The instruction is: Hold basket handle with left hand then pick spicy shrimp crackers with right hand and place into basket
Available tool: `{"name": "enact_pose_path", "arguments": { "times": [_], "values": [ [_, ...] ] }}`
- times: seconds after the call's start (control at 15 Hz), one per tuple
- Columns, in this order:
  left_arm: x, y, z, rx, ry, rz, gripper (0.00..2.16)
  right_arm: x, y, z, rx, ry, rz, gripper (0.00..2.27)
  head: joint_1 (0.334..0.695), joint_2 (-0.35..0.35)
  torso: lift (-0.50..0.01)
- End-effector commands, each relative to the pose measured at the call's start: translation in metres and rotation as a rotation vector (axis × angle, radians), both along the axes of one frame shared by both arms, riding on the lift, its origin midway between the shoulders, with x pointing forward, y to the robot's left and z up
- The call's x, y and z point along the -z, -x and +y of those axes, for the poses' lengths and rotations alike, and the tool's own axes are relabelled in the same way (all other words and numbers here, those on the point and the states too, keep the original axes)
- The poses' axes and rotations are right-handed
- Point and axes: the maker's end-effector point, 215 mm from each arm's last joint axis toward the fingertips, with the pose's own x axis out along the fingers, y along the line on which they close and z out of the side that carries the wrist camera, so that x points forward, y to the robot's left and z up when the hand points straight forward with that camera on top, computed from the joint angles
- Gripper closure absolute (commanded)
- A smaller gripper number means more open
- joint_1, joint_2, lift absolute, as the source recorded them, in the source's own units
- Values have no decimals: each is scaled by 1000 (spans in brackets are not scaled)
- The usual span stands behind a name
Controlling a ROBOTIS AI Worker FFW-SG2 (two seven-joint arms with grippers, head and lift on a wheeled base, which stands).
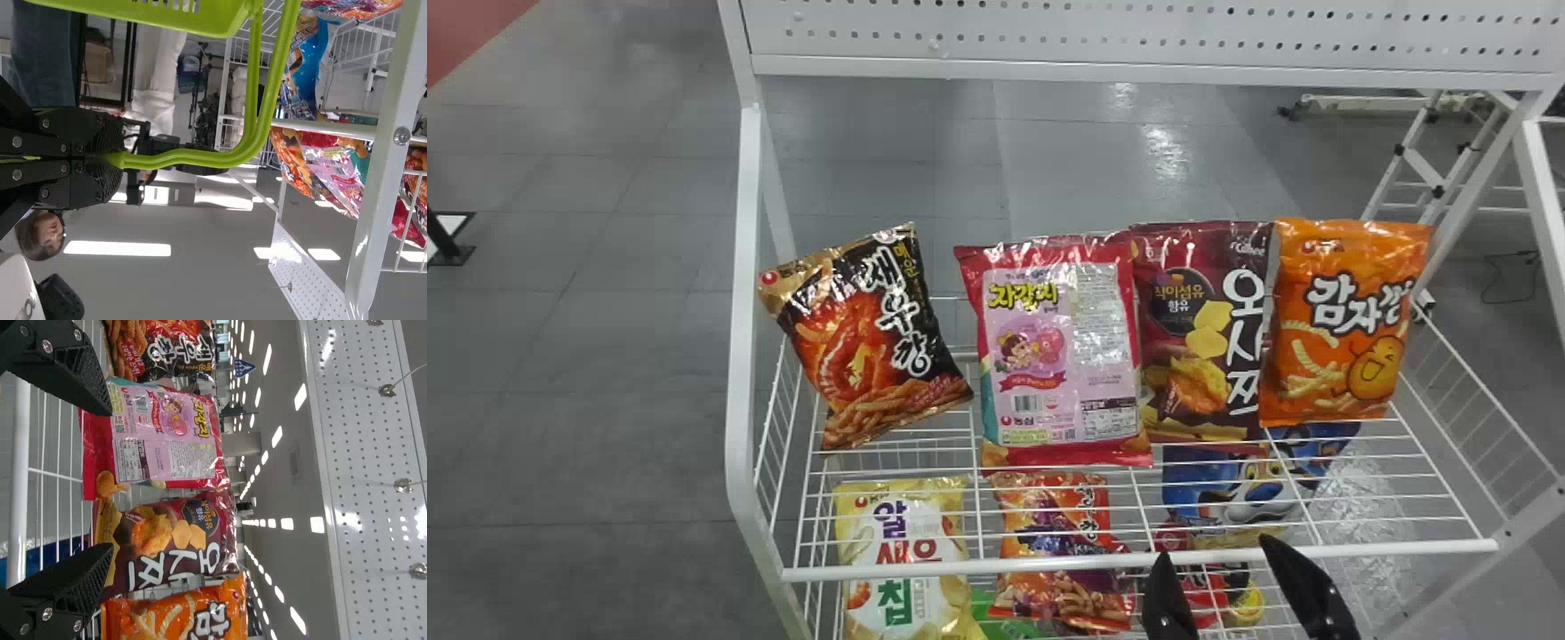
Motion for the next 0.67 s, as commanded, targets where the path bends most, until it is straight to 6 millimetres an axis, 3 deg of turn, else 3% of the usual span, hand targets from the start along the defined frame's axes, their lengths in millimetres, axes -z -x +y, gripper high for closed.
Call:
{"name": "enact_pose_path", "arguments": {
  "times": [0.0,0.27,0.6],
  "values": [
    [-3,0,1,-3,12,-4,2148,-3,-23,24,-43,-11,39,110,695,-18,-10],
    [-3,1,2,-7,11,-2,2148,-18,-49,63,-112,-12,70,113,695,69,-10],
    [-3,0,4,-8,8,-4,2148,-28,-81,127,-213,32,141,113,695,185,-10]
  ]
}}
